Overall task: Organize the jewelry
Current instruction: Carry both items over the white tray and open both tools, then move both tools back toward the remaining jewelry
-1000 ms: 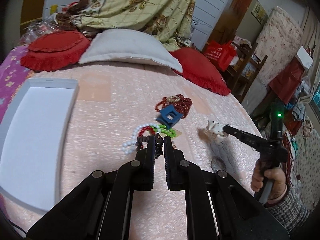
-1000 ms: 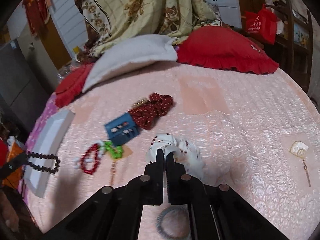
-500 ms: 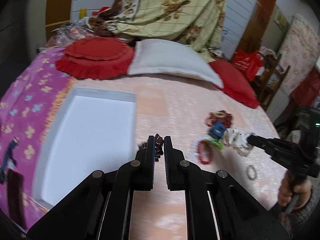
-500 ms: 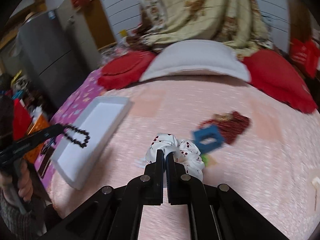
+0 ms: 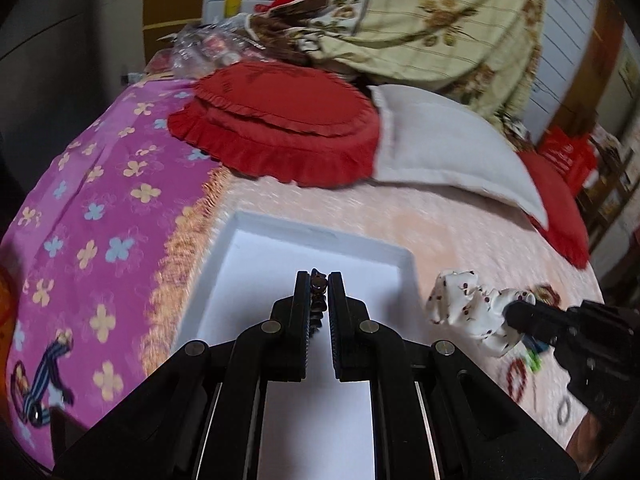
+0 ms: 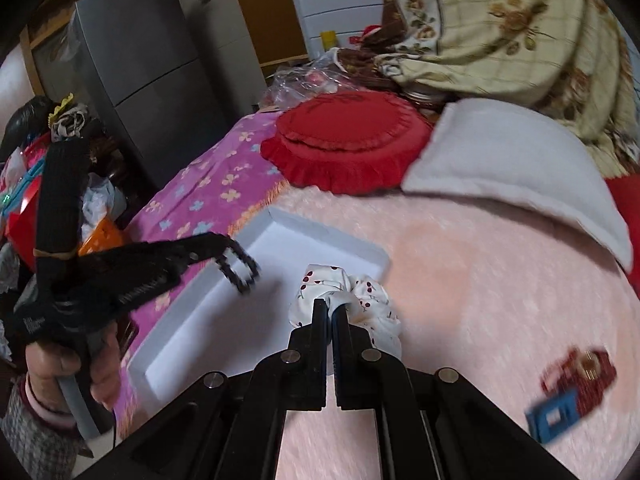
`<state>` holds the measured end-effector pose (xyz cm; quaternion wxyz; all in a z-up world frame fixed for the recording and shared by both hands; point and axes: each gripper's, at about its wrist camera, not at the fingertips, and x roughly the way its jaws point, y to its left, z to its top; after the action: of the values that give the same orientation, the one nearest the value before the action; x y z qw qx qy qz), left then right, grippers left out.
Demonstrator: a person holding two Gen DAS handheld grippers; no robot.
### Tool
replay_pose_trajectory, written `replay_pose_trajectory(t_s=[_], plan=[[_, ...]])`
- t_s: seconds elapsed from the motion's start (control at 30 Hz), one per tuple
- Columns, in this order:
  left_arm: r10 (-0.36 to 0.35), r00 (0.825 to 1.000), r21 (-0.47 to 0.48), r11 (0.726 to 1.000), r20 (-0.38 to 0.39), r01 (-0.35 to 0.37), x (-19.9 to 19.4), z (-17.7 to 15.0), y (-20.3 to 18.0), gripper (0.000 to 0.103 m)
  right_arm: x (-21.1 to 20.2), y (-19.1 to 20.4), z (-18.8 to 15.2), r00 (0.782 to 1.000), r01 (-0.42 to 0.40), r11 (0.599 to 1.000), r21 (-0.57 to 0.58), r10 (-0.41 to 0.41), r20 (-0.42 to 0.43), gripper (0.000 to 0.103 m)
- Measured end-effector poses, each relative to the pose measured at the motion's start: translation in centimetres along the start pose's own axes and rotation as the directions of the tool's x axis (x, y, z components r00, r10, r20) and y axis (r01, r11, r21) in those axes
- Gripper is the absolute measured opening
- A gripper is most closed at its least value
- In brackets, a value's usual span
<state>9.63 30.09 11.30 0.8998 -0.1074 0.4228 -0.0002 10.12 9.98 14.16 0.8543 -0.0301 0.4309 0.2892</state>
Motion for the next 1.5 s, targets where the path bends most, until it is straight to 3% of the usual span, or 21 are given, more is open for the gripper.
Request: replay_pose_trajectory(t_s=[0.17, 0.3, 0.4, 0.47, 0.53, 0.63, 0.67, 0.73, 0.77, 0.8, 1.03, 1.1, 1.23, 1.33, 1.5], plan=[[0.049, 0.999, -0.051, 0.997, -0.024, -0.050, 4.0, 1.9, 2.7, 0.007, 6.9, 1.4, 2.7, 0.999, 0.017, 1.000, 0.009, -0.017, -0.045, 0.002], [0.089, 0.995, -0.088, 0.992, -0.052, -0.094, 6.4, 2.0, 4.8, 0.007, 11.1, 1.5, 2.0, 0.993, 0.014, 1.000, 0.001, -0.014, -0.121, 0.002], [0.079, 0.995, -0.116, 0.990, -0.060, -0.086, 6.8, 1.5, 5.7, 0.008, 12.8, 1.3, 1.0, 0.988, 0.023, 1.000, 0.004, -0.022, -0.151, 0.002], [0.045, 0.997, -0.146, 0.988, -0.069, -0.055, 6.7, 1.3, 6.1, 0.014, 13.3, 1.1, 0.8, 0.987, 0.032, 0.999, 0.008, -0.030, -0.156, 0.002], [0.017, 0.997, -0.176, 0.984, -0.070, -0.029, 6.4, 1.1, 6.2, 0.040, 13.2, 1.1, 0.6, 0.987, 0.023, 1.000, 0.009, -0.021, -0.161, 0.002], [0.003, 0.999, -0.207, 0.978, -0.054, -0.014, 5.5, 0.9, 6.2, 0.050, 12.5, 1.0, 0.8, 0.988, 0.006, 1.000, 0.031, -0.001, -0.153, 0.007], [-0.006, 0.999, -0.221, 0.975, -0.054, -0.006, 5.1, 0.8, 6.3, 0.050, 12.1, 1.0, 0.9, 0.989, 0.003, 0.999, 0.034, 0.002, -0.149, 0.011], [-0.021, 0.999, -0.239, 0.971, -0.048, 0.009, 4.2, 0.6, 6.3, 0.050, 10.9, 1.0, 0.9, 0.992, 0.003, 1.000, 0.030, 0.001, -0.127, 0.031], [-0.021, 0.999, -0.242, 0.970, -0.042, 0.010, 3.7, 0.4, 6.2, 0.050, 10.2, 1.0, 0.8, 0.994, 0.005, 1.000, 0.028, -0.002, -0.109, 0.049], [-0.017, 0.999, -0.242, 0.970, -0.036, 0.008, 3.1, 0.2, 6.0, 0.050, 9.6, 1.0, 0.7, 0.996, 0.007, 1.000, 0.029, -0.005, -0.092, 0.057], [0.067, 0.997, -0.237, 0.970, 0.026, -0.059, -2.8, -2.8, 4.2, 0.050, 6.0, 1.0, -1.6, 0.996, 0.056, 0.998, 0.014, -0.055, -0.077, 0.057], [0.124, 0.992, -0.278, 0.954, 0.034, -0.110, -4.5, -4.6, 4.0, 0.050, 5.3, 1.2, -3.2, 0.994, 0.061, 0.998, 0.005, -0.061, -0.086, 0.057], [0.120, 0.988, -0.351, 0.933, 0.095, -0.079, -6.4, -7.6, 2.7, 0.050, 4.8, 1.7, -5.2, 0.992, 0.076, 0.997, -0.011, -0.076, -0.096, 0.057], [0.172, 0.975, -0.323, 0.939, 0.144, -0.118, -6.3, -9.1, 1.4, 0.050, 4.7, 1.9, -4.7, 0.993, 0.058, 0.998, -0.009, -0.058, -0.100, 0.047], [0.244, 0.949, -0.306, 0.936, 0.199, -0.177, -5.2, -10.6, 2.4, 0.050, 5.8, 3.4, -3.1, 0.991, 0.021, 0.998, -0.060, -0.029, -0.127, 0.047]])
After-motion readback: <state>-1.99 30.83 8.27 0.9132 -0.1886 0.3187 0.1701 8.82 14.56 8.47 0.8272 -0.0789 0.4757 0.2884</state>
